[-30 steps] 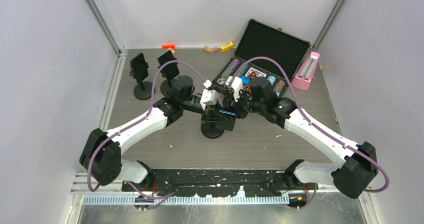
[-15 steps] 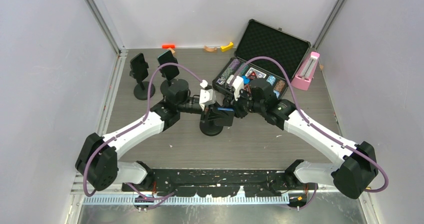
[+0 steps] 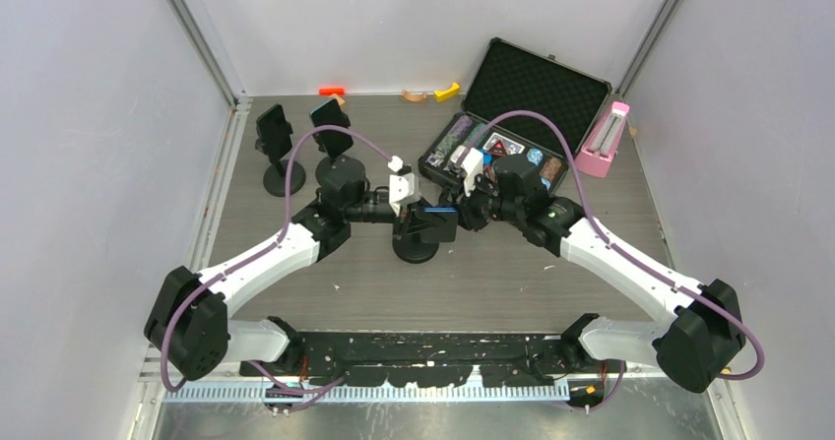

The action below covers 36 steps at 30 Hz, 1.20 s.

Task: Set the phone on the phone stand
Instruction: Install the phone on the phone stand.

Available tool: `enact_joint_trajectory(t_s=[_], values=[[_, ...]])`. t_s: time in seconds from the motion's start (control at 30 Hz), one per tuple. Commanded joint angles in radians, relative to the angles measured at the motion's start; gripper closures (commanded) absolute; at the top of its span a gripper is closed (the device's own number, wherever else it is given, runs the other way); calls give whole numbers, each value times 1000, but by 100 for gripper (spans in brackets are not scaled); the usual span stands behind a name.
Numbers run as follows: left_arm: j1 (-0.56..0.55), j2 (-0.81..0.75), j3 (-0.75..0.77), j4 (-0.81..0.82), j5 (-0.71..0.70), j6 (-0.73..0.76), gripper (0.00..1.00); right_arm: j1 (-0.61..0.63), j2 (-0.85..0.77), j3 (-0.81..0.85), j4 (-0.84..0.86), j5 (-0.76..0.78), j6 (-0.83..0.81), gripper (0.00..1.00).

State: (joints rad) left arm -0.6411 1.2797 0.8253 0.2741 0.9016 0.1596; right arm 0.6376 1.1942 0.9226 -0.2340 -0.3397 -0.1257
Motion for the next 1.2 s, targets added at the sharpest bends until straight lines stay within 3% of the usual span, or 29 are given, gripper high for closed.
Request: enact_joint_trajectory(t_s=[0.0,1.17], values=[[33,-50,-34,-19,-43,-11,100,-61,-39,-6,6,113,-14,100],[41,-70,-13,-137,-541,6,100,-68,9,-17,23,241,30,100]])
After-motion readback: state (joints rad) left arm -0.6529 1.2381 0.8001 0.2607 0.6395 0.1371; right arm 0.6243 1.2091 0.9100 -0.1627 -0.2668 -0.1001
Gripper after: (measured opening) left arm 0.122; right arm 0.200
